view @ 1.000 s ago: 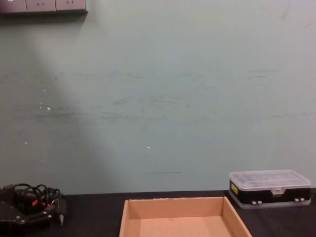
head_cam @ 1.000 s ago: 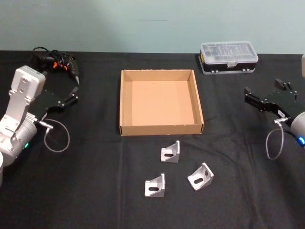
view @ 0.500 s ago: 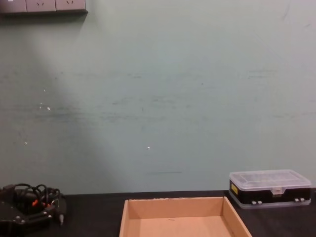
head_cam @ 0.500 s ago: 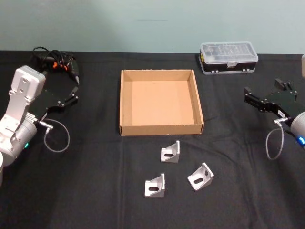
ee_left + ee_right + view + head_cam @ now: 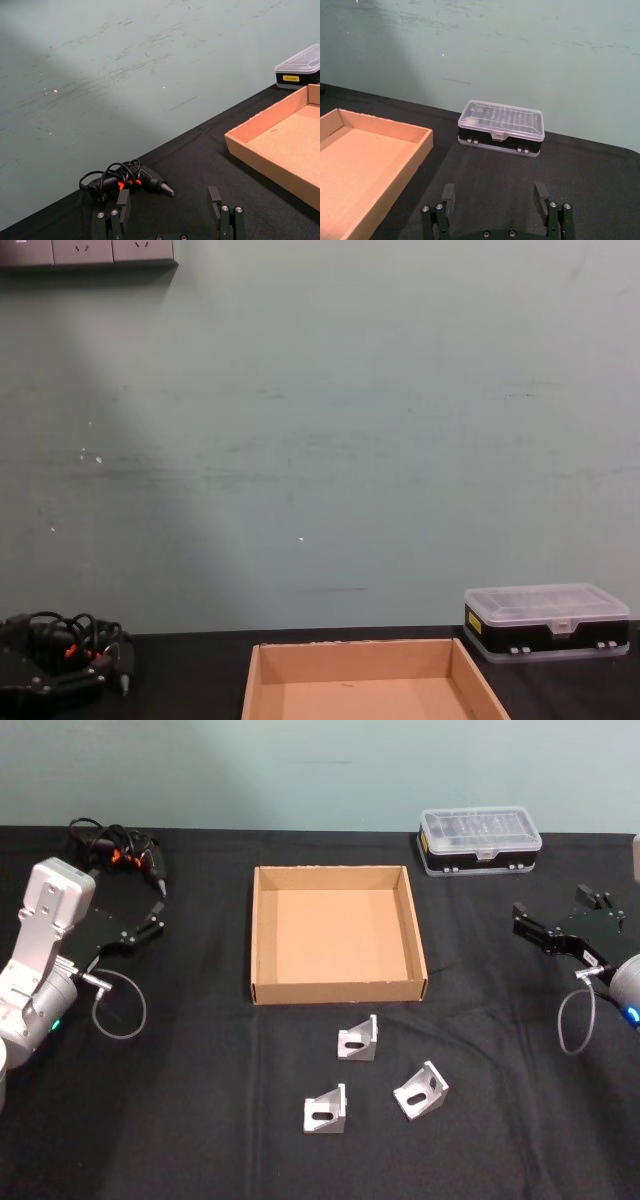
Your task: Use one hand to pick up the angle iron from the table and place it into the box.
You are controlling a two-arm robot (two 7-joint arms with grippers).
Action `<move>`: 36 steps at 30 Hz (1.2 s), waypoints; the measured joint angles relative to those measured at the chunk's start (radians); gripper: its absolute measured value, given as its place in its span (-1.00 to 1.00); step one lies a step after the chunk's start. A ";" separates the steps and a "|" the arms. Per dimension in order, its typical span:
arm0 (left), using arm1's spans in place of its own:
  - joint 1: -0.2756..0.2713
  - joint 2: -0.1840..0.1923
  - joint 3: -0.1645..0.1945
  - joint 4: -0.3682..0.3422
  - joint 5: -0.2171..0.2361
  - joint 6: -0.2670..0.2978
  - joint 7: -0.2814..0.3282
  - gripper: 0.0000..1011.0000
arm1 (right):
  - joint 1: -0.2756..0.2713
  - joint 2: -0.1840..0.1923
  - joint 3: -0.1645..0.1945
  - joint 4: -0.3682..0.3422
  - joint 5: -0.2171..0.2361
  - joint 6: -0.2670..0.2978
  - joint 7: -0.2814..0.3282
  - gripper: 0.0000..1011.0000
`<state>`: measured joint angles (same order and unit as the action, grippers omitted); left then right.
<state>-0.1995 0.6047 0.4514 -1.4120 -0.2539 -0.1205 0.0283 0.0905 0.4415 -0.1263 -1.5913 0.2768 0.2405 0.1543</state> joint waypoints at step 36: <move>0.000 0.000 0.000 0.000 0.000 0.000 0.000 0.98 | 0.032 0.230 0.033 -0.188 0.072 0.123 0.323 0.99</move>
<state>-0.1995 0.6047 0.4514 -1.4120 -0.2539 -0.1205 0.0283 0.1229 0.6719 -0.0930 -1.7796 0.3492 0.3637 0.4771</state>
